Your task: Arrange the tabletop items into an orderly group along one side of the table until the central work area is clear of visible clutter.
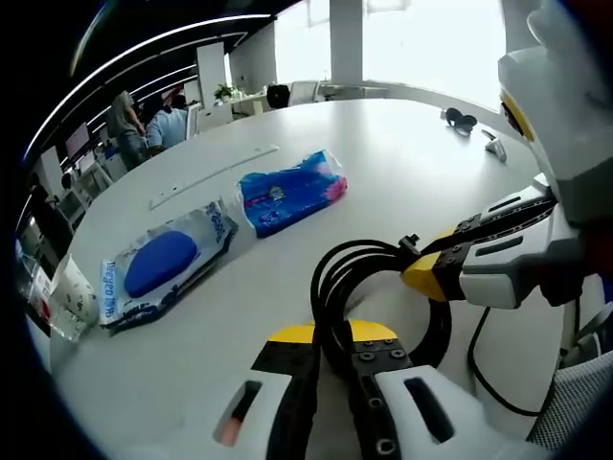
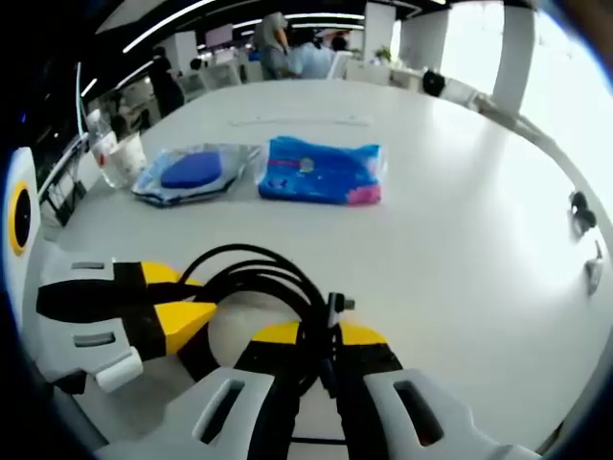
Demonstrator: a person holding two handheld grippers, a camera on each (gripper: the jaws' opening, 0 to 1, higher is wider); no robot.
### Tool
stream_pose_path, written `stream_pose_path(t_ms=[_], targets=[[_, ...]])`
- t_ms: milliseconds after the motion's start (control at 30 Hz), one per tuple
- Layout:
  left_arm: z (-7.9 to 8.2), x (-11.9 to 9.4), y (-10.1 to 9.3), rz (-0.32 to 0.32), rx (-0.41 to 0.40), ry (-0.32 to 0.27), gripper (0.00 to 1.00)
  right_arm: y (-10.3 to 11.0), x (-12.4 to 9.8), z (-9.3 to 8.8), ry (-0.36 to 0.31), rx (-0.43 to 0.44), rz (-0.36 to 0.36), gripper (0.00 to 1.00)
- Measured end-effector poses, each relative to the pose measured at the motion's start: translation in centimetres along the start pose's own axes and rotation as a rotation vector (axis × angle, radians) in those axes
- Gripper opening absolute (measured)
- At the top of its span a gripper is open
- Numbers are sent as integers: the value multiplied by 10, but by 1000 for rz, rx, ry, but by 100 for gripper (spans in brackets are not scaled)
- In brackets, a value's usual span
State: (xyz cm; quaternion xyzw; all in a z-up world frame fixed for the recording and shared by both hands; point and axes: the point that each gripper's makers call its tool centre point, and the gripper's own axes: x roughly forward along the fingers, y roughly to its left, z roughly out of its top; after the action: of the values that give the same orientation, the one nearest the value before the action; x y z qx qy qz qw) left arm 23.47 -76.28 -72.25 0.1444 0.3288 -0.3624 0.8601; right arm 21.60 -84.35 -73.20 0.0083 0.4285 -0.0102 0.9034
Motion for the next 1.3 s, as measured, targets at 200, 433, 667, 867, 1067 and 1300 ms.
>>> stream_pose_path(t_ms=[200, 433, 667, 867, 1067, 1300], targets=[[4, -4, 9, 17, -6, -10, 7, 6, 1, 9, -10, -11, 11, 9], [3, -8, 21, 37, -23, -13, 7, 17, 5, 16, -16, -20, 29, 9], [3, -12, 31, 62, -26, -14, 7, 26, 7, 22, -23, -32, 45, 9], [4, -14, 38, 76, -34, -14, 7, 31, 9, 26, -27, -40, 56, 9], [3, -17, 43, 88, -46, -16, 7, 36, 11, 30, -30, -50, 68, 9], [3, -18, 49, 97, -54, -11, 7, 42, 12, 34, -31, -60, 77, 9]])
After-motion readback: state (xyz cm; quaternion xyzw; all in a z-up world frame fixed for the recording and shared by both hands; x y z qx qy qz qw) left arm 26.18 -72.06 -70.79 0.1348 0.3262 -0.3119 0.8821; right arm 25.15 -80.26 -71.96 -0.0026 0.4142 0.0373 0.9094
